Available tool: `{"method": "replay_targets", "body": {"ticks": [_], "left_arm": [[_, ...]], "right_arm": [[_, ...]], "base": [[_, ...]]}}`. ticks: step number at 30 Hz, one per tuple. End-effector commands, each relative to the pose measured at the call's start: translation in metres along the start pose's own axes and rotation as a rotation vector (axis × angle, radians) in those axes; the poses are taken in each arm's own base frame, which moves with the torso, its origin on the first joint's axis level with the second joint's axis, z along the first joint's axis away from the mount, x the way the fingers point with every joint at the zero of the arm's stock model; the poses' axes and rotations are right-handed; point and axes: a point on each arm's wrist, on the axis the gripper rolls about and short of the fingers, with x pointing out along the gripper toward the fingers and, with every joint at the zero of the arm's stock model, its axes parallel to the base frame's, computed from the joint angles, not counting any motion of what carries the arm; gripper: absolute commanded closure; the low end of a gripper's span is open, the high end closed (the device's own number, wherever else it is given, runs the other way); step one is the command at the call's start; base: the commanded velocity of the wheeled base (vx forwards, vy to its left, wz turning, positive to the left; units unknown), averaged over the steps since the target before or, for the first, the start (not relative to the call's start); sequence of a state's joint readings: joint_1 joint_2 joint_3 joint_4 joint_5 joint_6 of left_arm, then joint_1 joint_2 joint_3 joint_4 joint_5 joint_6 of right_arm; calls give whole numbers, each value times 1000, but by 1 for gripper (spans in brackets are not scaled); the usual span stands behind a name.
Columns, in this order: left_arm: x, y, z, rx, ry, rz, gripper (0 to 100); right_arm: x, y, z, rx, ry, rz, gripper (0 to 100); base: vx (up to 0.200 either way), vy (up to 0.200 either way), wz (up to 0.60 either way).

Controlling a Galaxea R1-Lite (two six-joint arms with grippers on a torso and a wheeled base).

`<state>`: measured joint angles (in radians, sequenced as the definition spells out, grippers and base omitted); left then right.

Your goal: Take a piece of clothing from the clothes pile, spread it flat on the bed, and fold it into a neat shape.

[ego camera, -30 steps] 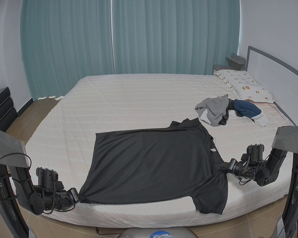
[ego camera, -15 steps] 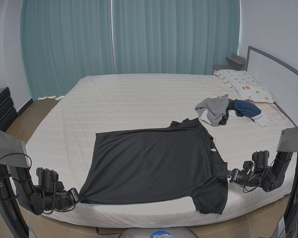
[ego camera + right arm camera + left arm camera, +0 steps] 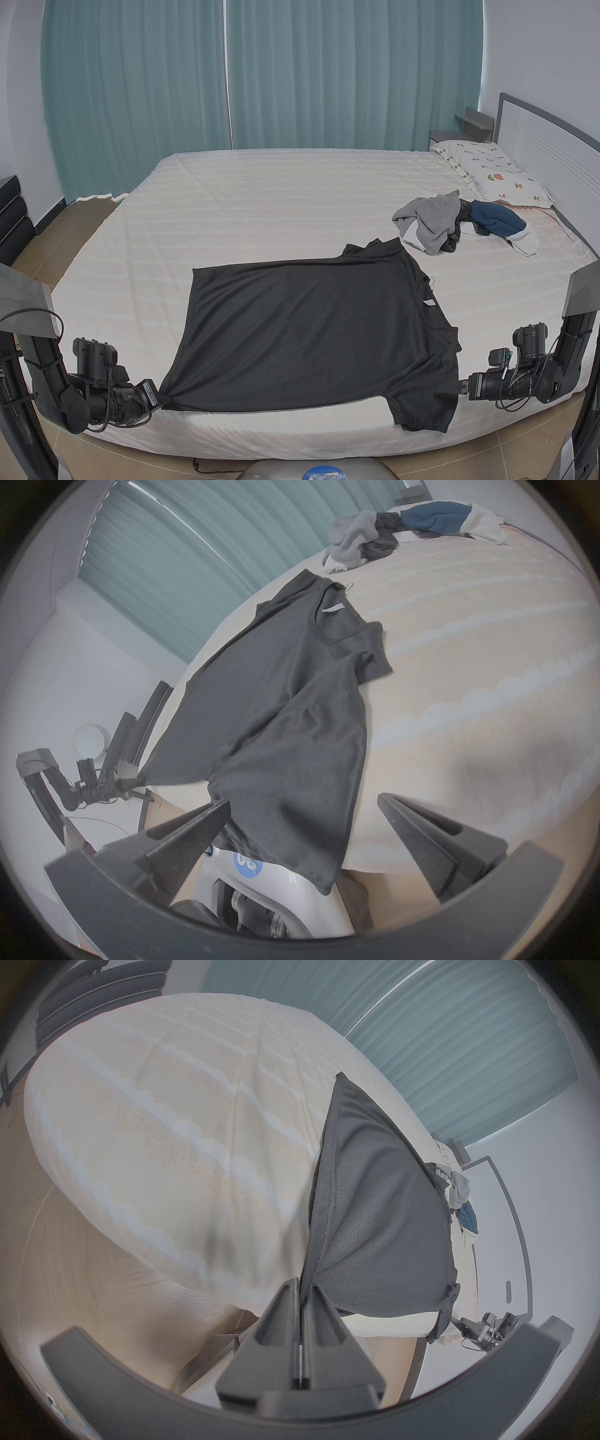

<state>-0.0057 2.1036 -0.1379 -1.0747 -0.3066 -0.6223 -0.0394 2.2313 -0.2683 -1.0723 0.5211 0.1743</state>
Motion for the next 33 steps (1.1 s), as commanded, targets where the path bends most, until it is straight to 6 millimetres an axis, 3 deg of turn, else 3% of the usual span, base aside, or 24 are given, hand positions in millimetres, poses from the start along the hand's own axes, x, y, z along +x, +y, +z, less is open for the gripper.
{"method": "replay_targets", "body": {"ticks": [1,10,11,19,27,33], "left_arm": [[0,0,0,1,-2,-2,100],[0,0,-1,2,4,1,100],[0,0,-1,2,4,1,100],[0,0,0,2,1,2,100],[-7,-1,-2,15,-22,11,100],[-12,-1,-5,64,-54,71,100]], "right_arm": [[7,-3,-3,-2,7,10,0],[19,6,-1,8,-56,66,0],[20,7,-1,8,-61,66,100],[16,2,-3,8,-74,21,100],[-5,-8,-13,7,-73,-24,100],[-26,2,-26,-7,-88,-24,100]], "base": [[0,0,0],[0,0,0],[0,0,0],[0,0,0],[0,0,0],[0,0,0]]}}
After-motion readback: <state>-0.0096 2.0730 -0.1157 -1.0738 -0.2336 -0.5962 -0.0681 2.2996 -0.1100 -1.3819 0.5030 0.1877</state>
